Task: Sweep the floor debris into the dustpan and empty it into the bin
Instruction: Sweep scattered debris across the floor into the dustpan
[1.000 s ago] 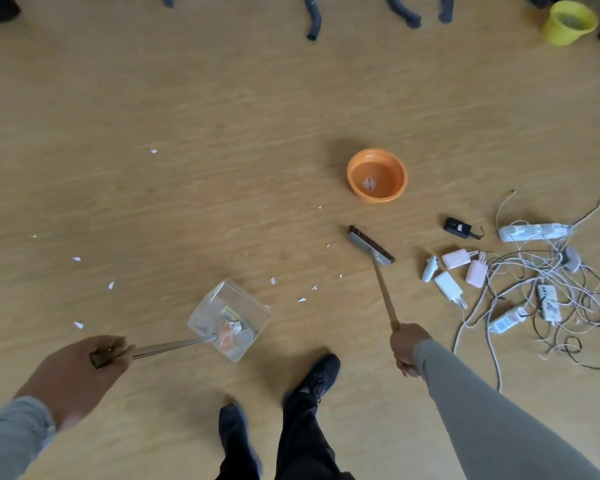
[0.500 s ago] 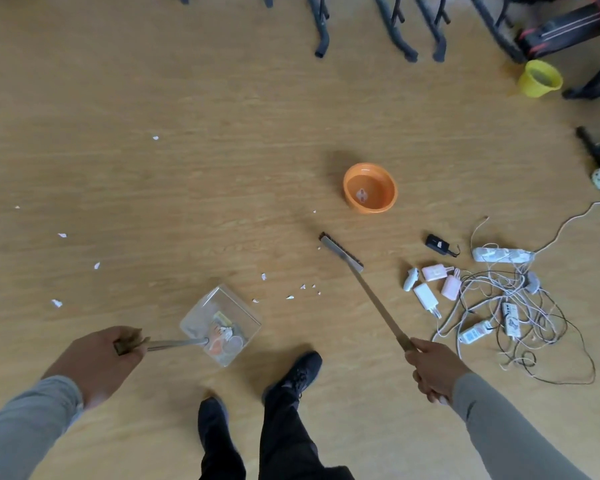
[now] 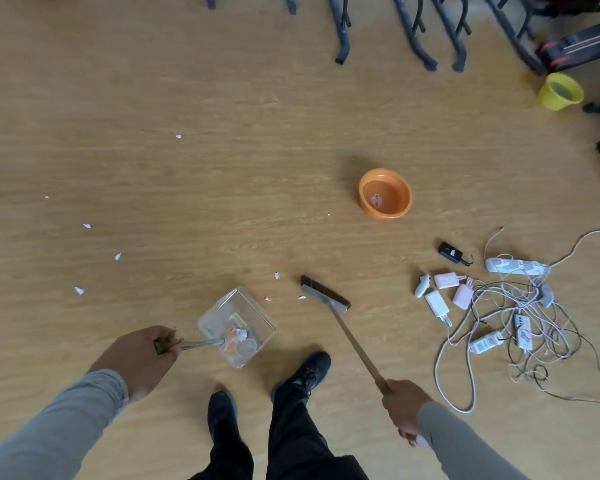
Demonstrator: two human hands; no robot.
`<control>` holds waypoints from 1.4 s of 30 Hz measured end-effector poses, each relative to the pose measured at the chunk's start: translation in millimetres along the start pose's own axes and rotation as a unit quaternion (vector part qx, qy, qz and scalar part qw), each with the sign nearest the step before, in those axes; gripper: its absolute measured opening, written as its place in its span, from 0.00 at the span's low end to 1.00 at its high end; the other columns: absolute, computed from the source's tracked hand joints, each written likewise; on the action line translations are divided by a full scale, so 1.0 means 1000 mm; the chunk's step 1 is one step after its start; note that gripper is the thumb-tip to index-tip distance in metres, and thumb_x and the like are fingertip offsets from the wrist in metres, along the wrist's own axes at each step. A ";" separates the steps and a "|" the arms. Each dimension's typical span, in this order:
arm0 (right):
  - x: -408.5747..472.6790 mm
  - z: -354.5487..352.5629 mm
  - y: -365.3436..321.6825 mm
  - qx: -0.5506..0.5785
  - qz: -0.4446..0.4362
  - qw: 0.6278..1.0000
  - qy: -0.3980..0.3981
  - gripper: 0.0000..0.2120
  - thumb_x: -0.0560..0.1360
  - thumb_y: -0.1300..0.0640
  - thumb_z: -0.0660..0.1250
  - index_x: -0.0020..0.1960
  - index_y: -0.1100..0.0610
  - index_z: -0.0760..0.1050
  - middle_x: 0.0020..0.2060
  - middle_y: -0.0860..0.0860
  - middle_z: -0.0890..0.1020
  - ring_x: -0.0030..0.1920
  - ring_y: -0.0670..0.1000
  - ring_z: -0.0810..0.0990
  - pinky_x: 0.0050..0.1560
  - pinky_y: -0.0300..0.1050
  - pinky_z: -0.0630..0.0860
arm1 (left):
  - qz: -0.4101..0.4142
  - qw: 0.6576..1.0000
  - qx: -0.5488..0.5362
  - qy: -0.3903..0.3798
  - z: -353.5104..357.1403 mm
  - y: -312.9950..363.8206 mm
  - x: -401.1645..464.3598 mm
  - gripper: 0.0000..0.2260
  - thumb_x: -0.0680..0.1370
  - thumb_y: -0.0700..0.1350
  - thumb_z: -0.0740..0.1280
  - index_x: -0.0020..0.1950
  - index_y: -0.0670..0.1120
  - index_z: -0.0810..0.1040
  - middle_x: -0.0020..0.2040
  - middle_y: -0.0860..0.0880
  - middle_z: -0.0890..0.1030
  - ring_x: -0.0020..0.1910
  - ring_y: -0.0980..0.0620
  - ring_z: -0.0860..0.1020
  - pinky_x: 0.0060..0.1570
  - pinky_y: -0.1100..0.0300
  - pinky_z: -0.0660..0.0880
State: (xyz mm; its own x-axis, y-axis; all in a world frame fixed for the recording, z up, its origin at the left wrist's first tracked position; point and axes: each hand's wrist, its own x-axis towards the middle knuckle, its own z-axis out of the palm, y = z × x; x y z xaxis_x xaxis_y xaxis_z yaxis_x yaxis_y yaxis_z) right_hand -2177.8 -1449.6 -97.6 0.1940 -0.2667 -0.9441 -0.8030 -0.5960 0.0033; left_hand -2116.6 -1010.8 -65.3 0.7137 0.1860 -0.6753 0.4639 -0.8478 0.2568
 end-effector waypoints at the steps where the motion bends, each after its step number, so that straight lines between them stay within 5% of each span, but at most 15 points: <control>1: -0.008 0.009 0.006 0.004 0.003 1.000 -0.013 0.15 0.79 0.63 0.49 0.56 0.54 0.71 0.29 0.53 0.66 0.23 0.48 0.64 0.25 0.38 0.61 | 0.006 1.000 0.007 -0.003 0.003 -0.004 0.001 0.12 0.79 0.53 0.67 0.61 0.53 0.78 0.51 0.52 0.82 0.49 0.50 0.79 0.52 0.57 0.76; 16: -0.089 0.103 0.002 0.092 -0.022 0.991 -0.095 0.15 0.82 0.59 0.59 0.67 0.49 0.72 0.27 0.52 0.69 0.21 0.49 0.62 0.24 0.35 0.59 | 0.070 0.995 0.056 -0.039 0.052 -0.033 0.032 0.12 0.79 0.51 0.63 0.61 0.54 0.77 0.44 0.55 0.77 0.42 0.50 0.78 0.42 0.59 0.73; 24: -0.119 0.052 0.036 0.217 -0.019 0.975 -0.035 0.12 0.82 0.59 0.64 0.63 0.47 0.77 0.29 0.58 0.72 0.23 0.49 0.63 0.25 0.34 0.57 | 0.072 0.995 0.056 -0.031 0.053 -0.035 0.033 0.10 0.78 0.51 0.63 0.58 0.53 0.77 0.45 0.53 0.81 0.37 0.50 0.78 0.41 0.57 0.76; 29: -0.092 0.048 0.010 0.234 -0.038 0.971 0.009 0.17 0.82 0.60 0.62 0.70 0.49 0.72 0.29 0.57 0.72 0.23 0.50 0.63 0.24 0.36 0.59 | 0.070 0.995 0.062 -0.020 0.057 -0.032 0.038 0.10 0.78 0.51 0.63 0.57 0.52 0.78 0.45 0.53 0.81 0.42 0.50 0.80 0.43 0.57 0.77; 36: -0.027 0.072 -0.059 0.086 -0.087 0.991 0.050 0.20 0.82 0.61 0.55 0.72 0.50 0.69 0.28 0.53 0.66 0.23 0.50 0.62 0.25 0.40 0.60 | 0.078 0.995 0.064 0.004 0.067 -0.043 0.043 0.08 0.77 0.54 0.63 0.54 0.55 0.77 0.38 0.59 0.77 0.40 0.52 0.79 0.40 0.58 0.74; 42: -0.033 0.105 -0.059 -0.093 -0.090 0.992 0.011 0.16 0.81 0.63 0.53 0.66 0.58 0.71 0.31 0.53 0.72 0.26 0.51 0.70 0.29 0.44 0.70 | 0.089 0.994 0.063 0.005 0.066 -0.042 0.047 0.09 0.78 0.54 0.63 0.56 0.55 0.77 0.38 0.59 0.77 0.40 0.52 0.79 0.40 0.59 0.73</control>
State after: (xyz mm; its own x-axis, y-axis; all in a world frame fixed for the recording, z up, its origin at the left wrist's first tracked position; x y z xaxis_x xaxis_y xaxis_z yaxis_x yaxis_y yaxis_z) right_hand -2195.4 -1326.3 -101.5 0.3385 -0.1581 -0.9276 -0.6372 -0.7638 -0.1024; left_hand -2137.1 -999.1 -153.9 0.7838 0.0312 -0.6202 0.2601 -0.9234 0.2823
